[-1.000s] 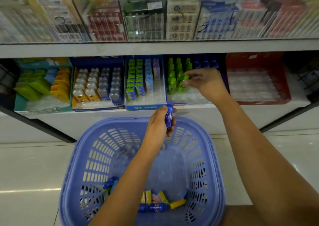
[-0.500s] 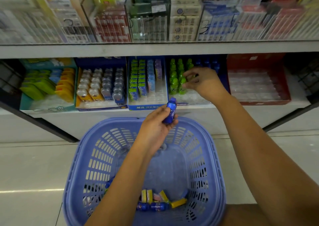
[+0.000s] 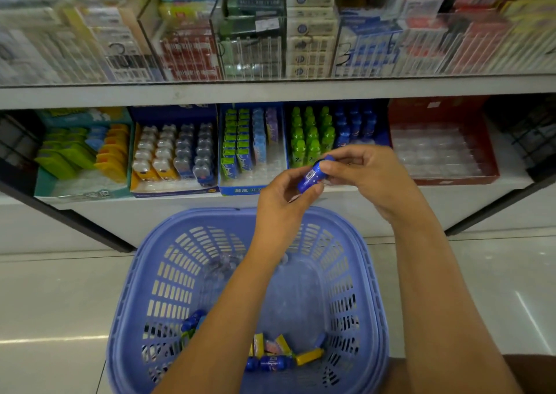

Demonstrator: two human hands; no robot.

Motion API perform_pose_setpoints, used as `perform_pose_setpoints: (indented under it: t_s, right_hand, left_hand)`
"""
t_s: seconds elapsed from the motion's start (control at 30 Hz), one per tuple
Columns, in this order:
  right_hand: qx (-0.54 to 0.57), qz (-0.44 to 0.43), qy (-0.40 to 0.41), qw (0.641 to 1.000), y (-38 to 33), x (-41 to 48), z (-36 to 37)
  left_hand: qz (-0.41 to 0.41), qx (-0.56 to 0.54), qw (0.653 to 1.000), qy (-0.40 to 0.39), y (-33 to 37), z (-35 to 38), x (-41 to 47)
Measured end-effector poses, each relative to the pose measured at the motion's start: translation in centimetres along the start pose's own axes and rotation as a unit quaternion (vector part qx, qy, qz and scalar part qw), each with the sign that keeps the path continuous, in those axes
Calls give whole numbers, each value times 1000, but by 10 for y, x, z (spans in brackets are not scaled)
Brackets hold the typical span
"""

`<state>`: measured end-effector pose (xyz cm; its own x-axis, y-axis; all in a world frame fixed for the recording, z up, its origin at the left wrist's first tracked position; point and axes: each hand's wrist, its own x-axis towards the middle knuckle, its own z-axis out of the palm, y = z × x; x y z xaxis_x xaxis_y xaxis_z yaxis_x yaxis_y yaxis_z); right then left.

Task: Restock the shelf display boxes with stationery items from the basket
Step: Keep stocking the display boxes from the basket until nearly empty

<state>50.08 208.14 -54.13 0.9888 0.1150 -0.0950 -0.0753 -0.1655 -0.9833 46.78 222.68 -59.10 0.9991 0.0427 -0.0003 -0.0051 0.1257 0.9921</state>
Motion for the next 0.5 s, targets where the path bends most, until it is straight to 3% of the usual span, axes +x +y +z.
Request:
perform_pose_setpoints:
  t_s: [0.13, 0.27, 0.3, 0.37, 0.43, 0.5]
  right_hand:
    - [-27, -1, 29, 999, -5, 3, -7]
    - [-23, -5, 17, 1000, -6, 5, -11]
    - [-26, -8, 27, 999, -5, 8, -12]
    - [-24, -19, 76, 997, -1, 16, -20]
    - [-63, -44, 153, 985, 4, 28, -33]
    - [-130, -67, 196, 970, 9, 43, -48]
  left_hand:
    - [-82, -106, 989, -64, -3, 3, 3]
    - [-85, -111, 986, -94, -3, 8, 8]
    - [-70, -79, 990, -92, -3, 10, 9]
    - [-4, 96, 992, -80, -6, 12, 12]
    - [61, 314, 944, -87, -14, 12, 15]
    - [74, 460, 876, -123, -23, 10, 17]
